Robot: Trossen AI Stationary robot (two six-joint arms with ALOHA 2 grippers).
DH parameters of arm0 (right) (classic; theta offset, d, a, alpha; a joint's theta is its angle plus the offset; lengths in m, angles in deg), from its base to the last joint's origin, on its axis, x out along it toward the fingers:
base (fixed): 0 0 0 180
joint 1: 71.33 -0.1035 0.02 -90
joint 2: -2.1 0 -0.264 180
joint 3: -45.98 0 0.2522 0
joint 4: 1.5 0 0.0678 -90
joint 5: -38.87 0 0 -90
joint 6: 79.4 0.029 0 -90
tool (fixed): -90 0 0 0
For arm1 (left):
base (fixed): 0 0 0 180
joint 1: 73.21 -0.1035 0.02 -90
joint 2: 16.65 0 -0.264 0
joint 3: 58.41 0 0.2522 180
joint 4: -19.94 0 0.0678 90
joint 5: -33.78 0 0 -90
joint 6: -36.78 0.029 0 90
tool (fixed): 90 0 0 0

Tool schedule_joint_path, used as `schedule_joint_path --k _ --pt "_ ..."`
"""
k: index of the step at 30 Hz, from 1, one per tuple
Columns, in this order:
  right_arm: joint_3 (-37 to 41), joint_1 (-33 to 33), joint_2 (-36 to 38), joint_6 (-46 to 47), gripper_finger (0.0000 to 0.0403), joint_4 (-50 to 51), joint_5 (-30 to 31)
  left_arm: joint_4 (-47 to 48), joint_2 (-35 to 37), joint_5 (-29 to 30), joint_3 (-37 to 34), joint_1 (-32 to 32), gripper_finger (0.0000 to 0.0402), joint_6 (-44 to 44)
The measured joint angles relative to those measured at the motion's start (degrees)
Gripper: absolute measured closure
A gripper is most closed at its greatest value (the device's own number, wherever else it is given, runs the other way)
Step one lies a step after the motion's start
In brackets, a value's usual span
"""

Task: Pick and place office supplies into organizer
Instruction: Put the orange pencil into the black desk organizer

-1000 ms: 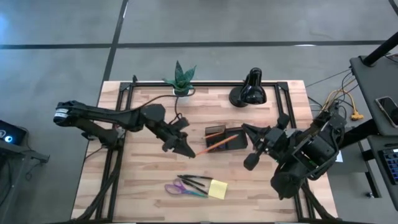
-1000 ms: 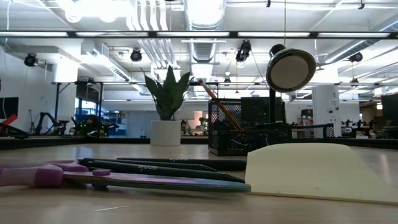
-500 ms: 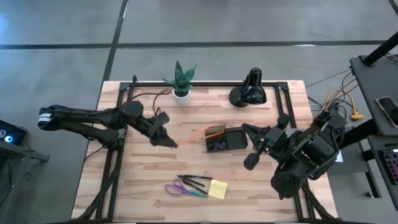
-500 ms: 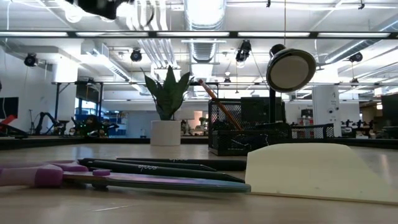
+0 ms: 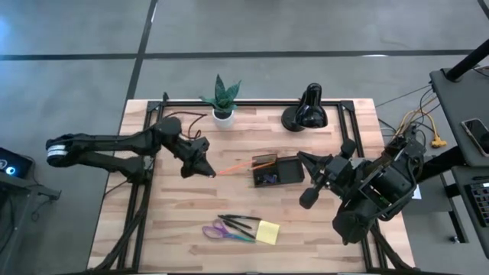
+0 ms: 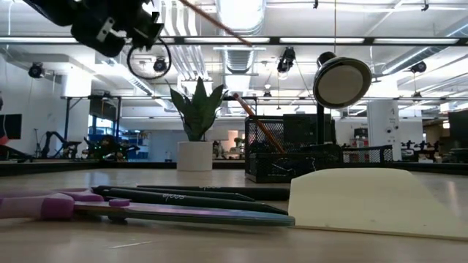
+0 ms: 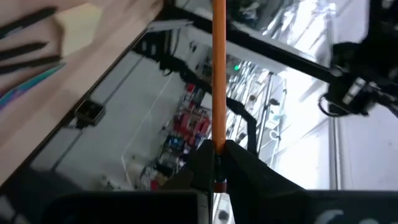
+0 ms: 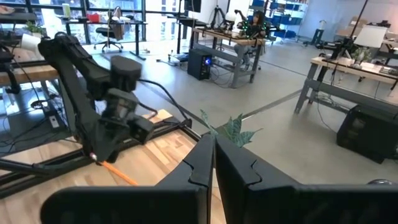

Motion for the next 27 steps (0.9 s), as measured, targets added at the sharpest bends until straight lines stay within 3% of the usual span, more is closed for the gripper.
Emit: schedule_joint_path --k 9,14,27 --pt "0.0 0.0 0.0 0.02 0.0394 0.01 0.0 -5.93 -12.73 -10.94 3.54 -5.2 0.0393 -1.58" --pt "0.0 0.0 0.0 0.02 0.0394 0.01 0.0 -5.98 -19.34 -12.16 6.72 -5.85 0.0393 -8.65" --pt "0.0 0.02 0.0 0.02 0.0394 -0.01 0.0 -5.9 -34.06 -12.08 16.26 -9.21 0.0393 -15.05"
